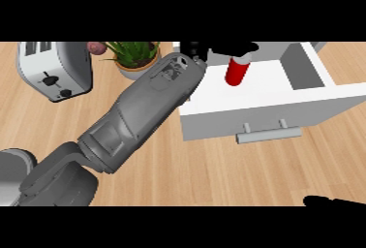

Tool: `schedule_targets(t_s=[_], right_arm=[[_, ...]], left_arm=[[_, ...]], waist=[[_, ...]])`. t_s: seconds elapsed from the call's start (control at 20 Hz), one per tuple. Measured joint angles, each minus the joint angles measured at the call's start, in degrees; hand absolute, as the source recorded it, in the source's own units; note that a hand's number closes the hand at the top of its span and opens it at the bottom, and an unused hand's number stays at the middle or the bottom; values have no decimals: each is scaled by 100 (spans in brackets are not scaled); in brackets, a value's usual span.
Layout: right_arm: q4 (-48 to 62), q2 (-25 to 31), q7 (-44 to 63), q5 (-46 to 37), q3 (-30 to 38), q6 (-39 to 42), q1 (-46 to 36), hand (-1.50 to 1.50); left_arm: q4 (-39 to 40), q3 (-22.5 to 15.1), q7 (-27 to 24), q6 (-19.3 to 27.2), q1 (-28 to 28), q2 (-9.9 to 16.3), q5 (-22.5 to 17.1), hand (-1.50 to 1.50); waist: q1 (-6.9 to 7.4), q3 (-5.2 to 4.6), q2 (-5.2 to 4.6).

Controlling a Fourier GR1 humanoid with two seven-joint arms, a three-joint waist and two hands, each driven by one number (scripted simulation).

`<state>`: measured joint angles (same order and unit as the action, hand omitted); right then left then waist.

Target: Pick up the can, place it into the drawer and close the drawer

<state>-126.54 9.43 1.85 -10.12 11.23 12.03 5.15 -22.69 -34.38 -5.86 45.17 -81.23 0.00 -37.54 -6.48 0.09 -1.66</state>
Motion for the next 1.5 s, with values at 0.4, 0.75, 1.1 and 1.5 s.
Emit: schedule_targets(t_s=[0.4,0.75,1.1,1.5], right_arm=[[228,232,-193,-1695,-655,-281,-327,-150],[955,470,-134,-3233,-1283,-499,-804,-150],[2181,394,-185,-4562,-1754,-1147,-1061,-150],[3898,-22,-443,-5090,-1598,-2346,-1681,-150]], left_arm=[[-181,15,-127,173,-119,0,-257,-150],[-206,-16,-48,236,-204,0,-259,-150],[-482,77,204,189,-132,178,-132,-150],[-1357,-60,792,194,275,803,211,-150]], waist=[[248,-4,46],[466,-6,91],[674,-8,151],[803,-34,213]])
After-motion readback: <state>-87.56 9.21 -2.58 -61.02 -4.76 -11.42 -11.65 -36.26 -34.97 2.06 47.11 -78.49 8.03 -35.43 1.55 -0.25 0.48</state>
